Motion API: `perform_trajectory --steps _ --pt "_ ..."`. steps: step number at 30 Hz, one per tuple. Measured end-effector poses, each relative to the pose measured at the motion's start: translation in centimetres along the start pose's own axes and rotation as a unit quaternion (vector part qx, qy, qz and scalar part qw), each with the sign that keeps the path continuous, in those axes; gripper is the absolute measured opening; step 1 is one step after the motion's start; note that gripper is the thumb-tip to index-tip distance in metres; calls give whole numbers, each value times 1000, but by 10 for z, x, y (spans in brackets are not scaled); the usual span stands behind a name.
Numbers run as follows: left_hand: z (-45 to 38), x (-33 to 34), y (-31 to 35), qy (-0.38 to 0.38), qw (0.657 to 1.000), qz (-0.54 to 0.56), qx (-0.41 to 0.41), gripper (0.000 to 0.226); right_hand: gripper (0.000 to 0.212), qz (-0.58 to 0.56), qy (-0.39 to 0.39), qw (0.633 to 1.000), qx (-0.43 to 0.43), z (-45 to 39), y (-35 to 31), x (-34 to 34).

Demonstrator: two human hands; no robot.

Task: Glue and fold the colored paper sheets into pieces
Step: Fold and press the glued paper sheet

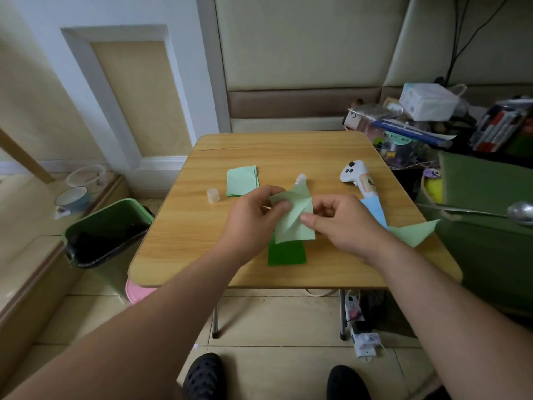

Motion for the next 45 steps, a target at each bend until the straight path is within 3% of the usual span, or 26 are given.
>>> perform_trajectory --steps 3,6,13,20,25,32,45 --pt "5 -2 -8 -14 992 106 -61 36 4 -73 10 997 29 -4 7 8" --pt "10 -7 -12 -52 992 89 -68 67 5 -87 26 994 56 -9 19 12" --pt "16 -13 -28 -103 990 -89 -36 26 5 -28 0 998 50 -9 24 24" --pt "19 -16 -24 -91 993 -34 -65 35 10 24 49 998 6 -8 16 17" --pt "24 -12 -20 -145 981 -117 -49 43 24 116 110 987 -18 -2 8 8" --pt "24 -14 -23 -142 982 -116 -43 41 20 87 36 996 -2 -5 18 12" --pt "24 -10 -30 -170 977 -125 -33 40 50 156 -22 987 10 0 19 19"
Point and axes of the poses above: each hand's wrist, its own z-axis away from the middle knuckle, its own x-axis out of the palm, y = z × x, the point moved 8 cm from there along -z, towards the middle knuckle, and after that the axes turned 8 degrees about x, right-handed, at the moved point
